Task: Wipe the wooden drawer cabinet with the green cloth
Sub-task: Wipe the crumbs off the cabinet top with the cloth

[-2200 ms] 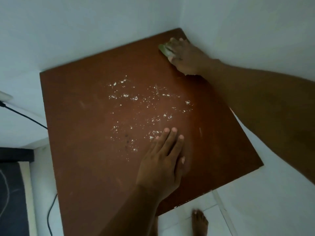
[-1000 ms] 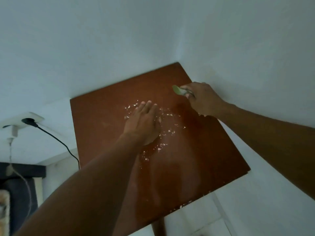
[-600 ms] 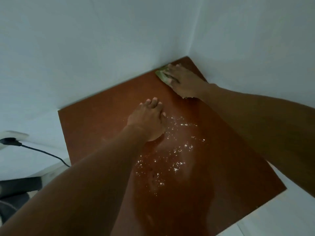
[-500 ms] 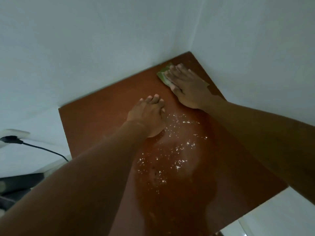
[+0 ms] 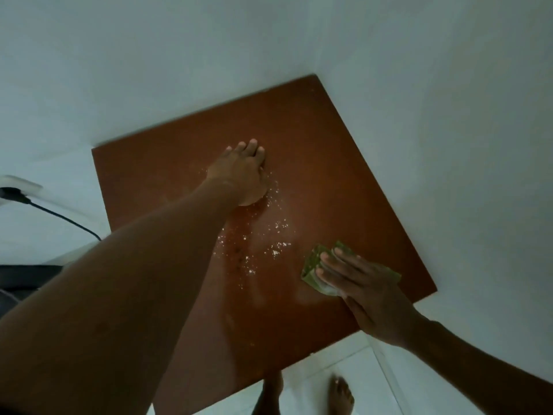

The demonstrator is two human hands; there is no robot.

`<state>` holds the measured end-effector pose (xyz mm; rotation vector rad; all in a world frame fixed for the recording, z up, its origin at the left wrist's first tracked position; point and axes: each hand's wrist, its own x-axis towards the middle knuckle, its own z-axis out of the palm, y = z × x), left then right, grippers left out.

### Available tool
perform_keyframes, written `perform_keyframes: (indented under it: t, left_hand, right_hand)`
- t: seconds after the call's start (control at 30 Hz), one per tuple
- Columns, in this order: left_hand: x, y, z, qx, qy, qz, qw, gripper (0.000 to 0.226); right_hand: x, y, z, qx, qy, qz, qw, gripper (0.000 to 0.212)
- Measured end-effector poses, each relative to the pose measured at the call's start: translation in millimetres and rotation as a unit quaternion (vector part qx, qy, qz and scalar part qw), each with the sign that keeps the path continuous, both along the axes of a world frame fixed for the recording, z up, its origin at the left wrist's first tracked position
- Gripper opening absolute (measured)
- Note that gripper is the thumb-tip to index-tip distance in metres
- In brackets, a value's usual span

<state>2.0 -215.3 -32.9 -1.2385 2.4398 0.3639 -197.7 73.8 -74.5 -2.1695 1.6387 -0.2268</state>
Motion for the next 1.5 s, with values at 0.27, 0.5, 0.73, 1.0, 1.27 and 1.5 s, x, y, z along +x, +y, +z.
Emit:
perform_keyframes:
  t: [0.27,0.5,0.73,1.0,1.27,1.5]
  left_hand:
    - [4,42,13,-0.017,0.005,0.054,0.998,0.062]
    - [87,129,12,-0.034,0.089,0.154,0.983,0.063]
    - [98,177,-28,0.005,0.189,0.165,0.968,0.075]
    - [103,181,-51,-0.015,0.209,0.140,0.968,0.094]
    - [102,180,-45,-0.004,0.194,0.145,0.970,0.096]
    - [96,182,-30,0.013,0.161,0.159,0.974,0.101]
  right_hand:
    - [8,87,5,0.003,-0.071,0.025,0.997,0.076]
    - [24,-74,65,-0.121,-0.163,-0.075,0.976,0.051]
    - [14,-292,21,-0.026,-0.030,-0.117,0.992,0.051]
    - [22,-242,-8,-0.051,0.081,0.031,0.995,0.054]
    - [37,-71,-5,-0.015,0.079,0.125,0.989,0.053]
    - [38,47,-14,-0.014,-0.003,0.125,0.992,0.090]
